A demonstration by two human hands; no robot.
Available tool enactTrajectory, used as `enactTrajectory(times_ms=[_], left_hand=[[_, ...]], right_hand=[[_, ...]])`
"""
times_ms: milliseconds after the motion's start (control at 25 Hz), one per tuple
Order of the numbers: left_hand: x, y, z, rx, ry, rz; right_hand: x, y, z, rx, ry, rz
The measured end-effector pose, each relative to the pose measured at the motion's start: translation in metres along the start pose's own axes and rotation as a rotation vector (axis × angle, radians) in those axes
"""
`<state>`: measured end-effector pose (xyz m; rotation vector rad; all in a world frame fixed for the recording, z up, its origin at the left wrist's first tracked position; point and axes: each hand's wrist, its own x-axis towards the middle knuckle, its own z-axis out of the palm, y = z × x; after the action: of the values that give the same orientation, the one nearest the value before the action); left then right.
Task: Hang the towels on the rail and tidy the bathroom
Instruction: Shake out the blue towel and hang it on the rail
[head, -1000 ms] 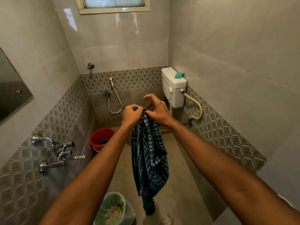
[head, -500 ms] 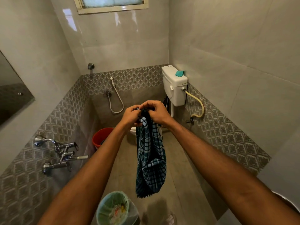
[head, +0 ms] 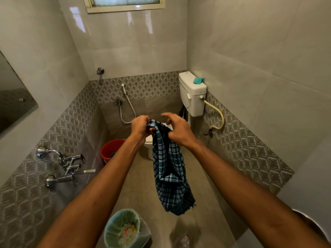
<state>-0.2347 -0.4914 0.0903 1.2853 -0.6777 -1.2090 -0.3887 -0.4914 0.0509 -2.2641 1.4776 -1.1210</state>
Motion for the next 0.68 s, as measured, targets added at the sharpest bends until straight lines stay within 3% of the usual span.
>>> enactTrajectory(times_ms=[120,200,280,360,400,480,680], left_hand=[[0.001,0.011,-0.001,-0.073,0.080,0.054],[0.009,0.020,-0.010,-0.114,0.189,0.098],[0.015,0.023,-0.019,-0.138,0.266,0.102],[0.020,0.016,-0.028,-0.140,0.296,0.094],[0.022,0.012,-0.034,-0.136,0.308,0.099],[0.025,0.007,-0.050,-0.090,0.354,0.132],[0.031,0.008,-0.088,-0.111,0.413,0.230]], right_hand=[[-0.038,0.030,0.006,-0.280,-0.026,0.328],[-0.063,0.053,0.009,-0.299,-0.123,0.661],[-0.078,0.065,0.013,0.047,-0.096,1.048],[-0.074,0.065,0.014,0.716,0.076,1.271],[-0.065,0.063,0.010,0.933,0.156,1.293],[-0.040,0.059,-0.005,1.088,0.219,1.269],[0.002,0.031,-0.029,1.068,0.159,1.040]])
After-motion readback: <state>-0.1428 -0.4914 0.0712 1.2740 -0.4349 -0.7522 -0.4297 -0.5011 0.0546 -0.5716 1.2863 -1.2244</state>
